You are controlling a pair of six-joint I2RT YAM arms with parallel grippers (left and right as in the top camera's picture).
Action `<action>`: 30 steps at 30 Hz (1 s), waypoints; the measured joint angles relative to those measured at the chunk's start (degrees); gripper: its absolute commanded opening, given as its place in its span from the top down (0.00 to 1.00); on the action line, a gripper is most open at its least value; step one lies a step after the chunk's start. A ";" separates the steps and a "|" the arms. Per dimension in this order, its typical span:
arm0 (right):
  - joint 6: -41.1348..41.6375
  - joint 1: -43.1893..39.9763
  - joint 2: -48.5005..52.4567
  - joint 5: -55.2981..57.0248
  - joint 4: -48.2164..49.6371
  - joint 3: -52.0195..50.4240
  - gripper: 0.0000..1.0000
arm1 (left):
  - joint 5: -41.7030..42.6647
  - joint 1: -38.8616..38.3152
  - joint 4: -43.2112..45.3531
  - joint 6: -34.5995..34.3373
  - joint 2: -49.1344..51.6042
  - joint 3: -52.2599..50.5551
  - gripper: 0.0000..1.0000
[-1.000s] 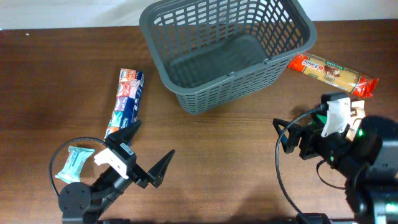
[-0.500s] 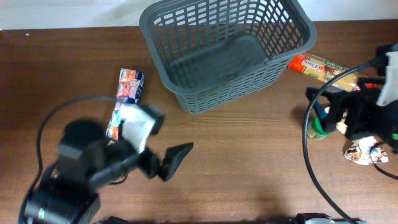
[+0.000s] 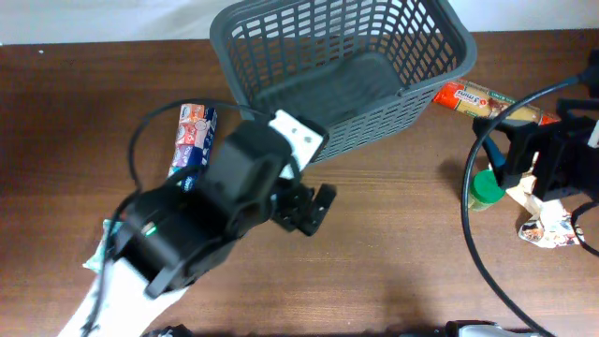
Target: Pack container
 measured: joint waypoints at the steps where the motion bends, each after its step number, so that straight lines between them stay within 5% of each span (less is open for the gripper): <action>1: 0.09 0.00 0.39 0.57 0.00 0.00 0.01 | -0.46 -0.02 -0.17 -1.29 1.01 0.00 0.01; 8: 2.84 0.00 7.78 6.32 0.07 0.66 0.01 | -7.13 -2.05 -1.51 -16.02 4.87 0.00 0.01; 15: -3.61 0.00 19.47 -1.86 4.98 0.33 0.01 | -8.35 -8.98 -1.73 -23.19 5.01 0.00 0.01; 23: -5.95 0.00 20.98 -4.63 16.59 0.26 0.01 | -10.01 -16.06 -3.10 -25.86 11.08 0.04 0.01; 30: -7.30 0.00 21.79 -5.05 12.94 0.31 0.01 | -10.78 -17.51 -3.10 -26.21 20.13 0.04 0.01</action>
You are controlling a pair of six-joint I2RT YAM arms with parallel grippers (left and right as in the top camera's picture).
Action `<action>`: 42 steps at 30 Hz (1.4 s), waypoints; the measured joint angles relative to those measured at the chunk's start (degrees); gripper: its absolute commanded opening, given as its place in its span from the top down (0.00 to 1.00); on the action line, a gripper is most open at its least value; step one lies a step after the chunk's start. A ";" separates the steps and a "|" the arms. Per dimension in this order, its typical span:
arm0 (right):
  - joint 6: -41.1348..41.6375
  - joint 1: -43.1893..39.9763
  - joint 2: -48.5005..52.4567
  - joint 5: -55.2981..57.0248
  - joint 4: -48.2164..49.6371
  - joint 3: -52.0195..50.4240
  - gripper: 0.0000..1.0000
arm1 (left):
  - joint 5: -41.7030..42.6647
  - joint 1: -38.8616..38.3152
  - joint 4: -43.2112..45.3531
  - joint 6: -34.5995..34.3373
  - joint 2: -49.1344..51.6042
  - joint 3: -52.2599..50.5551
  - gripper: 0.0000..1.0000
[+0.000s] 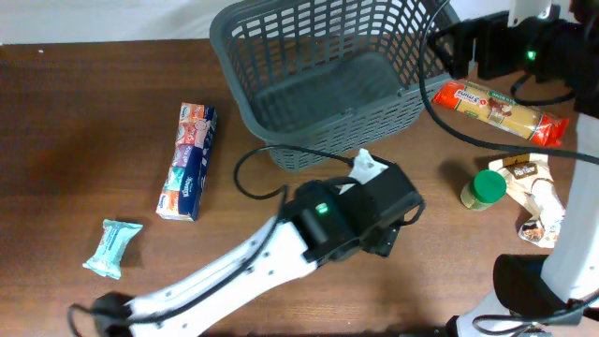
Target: Pack container
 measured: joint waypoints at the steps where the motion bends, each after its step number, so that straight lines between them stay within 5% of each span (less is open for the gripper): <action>1: -0.22 0.00 0.39 0.00 -0.20 0.00 0.01 | 0.02 0.00 -0.02 -0.02 1.03 0.00 0.01; 24: -0.50 0.00 2.99 -5.33 2.60 0.00 0.01 | 5.49 0.00 -1.14 -0.04 8.59 0.00 0.01; 29: 2.67 0.00 4.07 -2.14 10.14 0.07 0.01 | 5.42 0.00 -1.57 -0.04 8.59 0.00 0.01; 42: 5.86 2.89 14.45 8.15 6.86 0.04 0.01 | 3.06 0.50 -4.79 -0.04 8.68 4.37 0.01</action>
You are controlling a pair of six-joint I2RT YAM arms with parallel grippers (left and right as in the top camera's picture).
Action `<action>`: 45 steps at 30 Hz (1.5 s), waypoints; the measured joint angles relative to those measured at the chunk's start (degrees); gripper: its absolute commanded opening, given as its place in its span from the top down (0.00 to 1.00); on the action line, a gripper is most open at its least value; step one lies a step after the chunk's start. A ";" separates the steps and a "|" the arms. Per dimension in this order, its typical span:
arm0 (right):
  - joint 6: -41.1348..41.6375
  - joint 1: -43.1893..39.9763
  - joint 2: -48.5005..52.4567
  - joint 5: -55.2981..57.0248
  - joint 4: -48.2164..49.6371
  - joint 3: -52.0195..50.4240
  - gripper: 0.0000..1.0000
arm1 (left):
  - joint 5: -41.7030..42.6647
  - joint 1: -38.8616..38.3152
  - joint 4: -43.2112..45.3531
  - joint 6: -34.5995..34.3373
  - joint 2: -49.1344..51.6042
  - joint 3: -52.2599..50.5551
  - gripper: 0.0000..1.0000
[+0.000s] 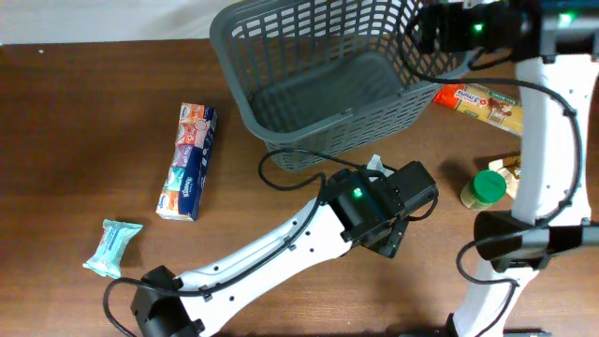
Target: Pack container
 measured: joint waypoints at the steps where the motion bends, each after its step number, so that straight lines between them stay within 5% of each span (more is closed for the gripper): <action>1: -0.04 0.74 0.44 0.76 -0.17 0.00 0.01 | -0.02 0.22 0.00 0.00 0.00 0.04 0.01; 21: -0.24 4.22 5.33 8.13 -1.97 0.00 0.04 | -4.15 4.20 1.66 0.00 0.00 0.04 0.01; 27: -0.26 4.22 5.33 10.10 -1.99 0.00 0.09 | -4.35 7.30 3.65 0.00 0.00 0.04 0.00; 29: -0.24 4.22 5.33 10.25 -2.14 0.00 0.21 | -4.33 7.56 4.61 0.00 0.00 0.04 0.02; 33: -0.15 4.22 5.33 10.60 -2.14 0.00 0.55 | -4.33 7.61 5.79 -0.17 0.00 0.04 0.28; 36: 0.07 4.22 5.33 10.64 -2.14 -0.02 0.69 | -4.33 7.61 6.62 -0.42 0.00 0.04 0.43; 41: 0.66 4.22 5.33 11.47 -2.14 -0.04 0.94 | -4.35 7.61 7.80 -0.57 0.00 0.04 0.88; 42: 0.83 4.22 5.33 11.74 -2.14 -0.04 0.96 | -4.37 7.61 8.15 -0.52 0.00 0.04 0.96; 45: 2.14 4.22 5.33 13.81 -2.14 -0.04 0.96 | -4.33 7.61 10.38 -0.76 0.00 0.09 0.98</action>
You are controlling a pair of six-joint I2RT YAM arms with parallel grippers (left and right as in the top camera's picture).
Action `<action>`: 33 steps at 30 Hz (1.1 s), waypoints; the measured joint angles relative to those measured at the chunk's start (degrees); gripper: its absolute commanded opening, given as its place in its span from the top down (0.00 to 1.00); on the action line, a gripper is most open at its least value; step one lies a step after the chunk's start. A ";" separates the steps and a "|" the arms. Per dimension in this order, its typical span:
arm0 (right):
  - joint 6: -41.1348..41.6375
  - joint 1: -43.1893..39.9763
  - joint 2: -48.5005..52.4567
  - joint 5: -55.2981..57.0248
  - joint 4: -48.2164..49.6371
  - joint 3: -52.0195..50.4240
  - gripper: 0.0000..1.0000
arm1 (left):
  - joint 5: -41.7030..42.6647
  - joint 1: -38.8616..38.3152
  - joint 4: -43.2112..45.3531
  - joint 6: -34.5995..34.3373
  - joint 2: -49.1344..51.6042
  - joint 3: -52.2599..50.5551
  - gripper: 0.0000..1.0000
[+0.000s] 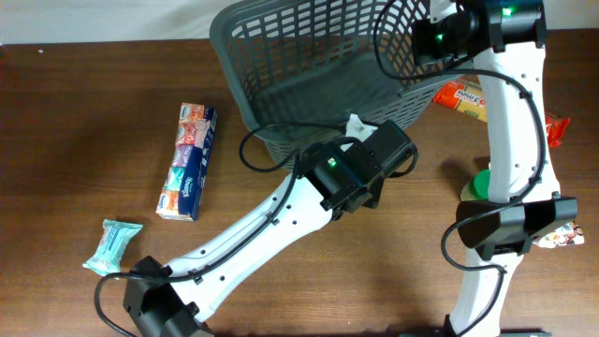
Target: Pack container
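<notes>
The grey mesh basket (309,65) stands at the back centre of the table and looks tipped, its right side higher. My left gripper (370,195) hangs just in front of the basket's front wall; its fingers are hidden under the wrist. My right gripper (421,42) is at the basket's right rim, and whether it grips the rim does not show. On the left lie a tissue box (190,161) and a teal packet (112,246). An orange food pack (465,95) lies right of the basket, half behind the right arm.
A green-lidded jar (475,184) peeks out from behind the right arm, and a printed snack bag (564,236) shows by the right edge. The left arm crosses the table from the bottom left to the centre. Cables loop around both arms.
My left gripper has moved up and left, closer to the basket's front wall. The right arm now stands over the jar and pack. The basket's right end has shifted left and it looks tipped.
At first my left gripper was low in front of the basket's left part, and the right arm was at the right edge near the jar. The left then stood further right, while the right was up at the basket's right rim. Now both are at the basket.
</notes>
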 measured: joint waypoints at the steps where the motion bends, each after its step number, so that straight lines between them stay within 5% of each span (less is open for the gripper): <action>1: 0.57 0.00 0.00 0.94 0.02 0.00 0.96 | 0.00 0.00 0.90 -0.04 0.00 0.00 0.98; 33: 2.80 -1.84 0.02 5.62 -2.58 -4.85 0.96 | -5.14 6.64 4.72 -0.31 0.00 0.00 0.98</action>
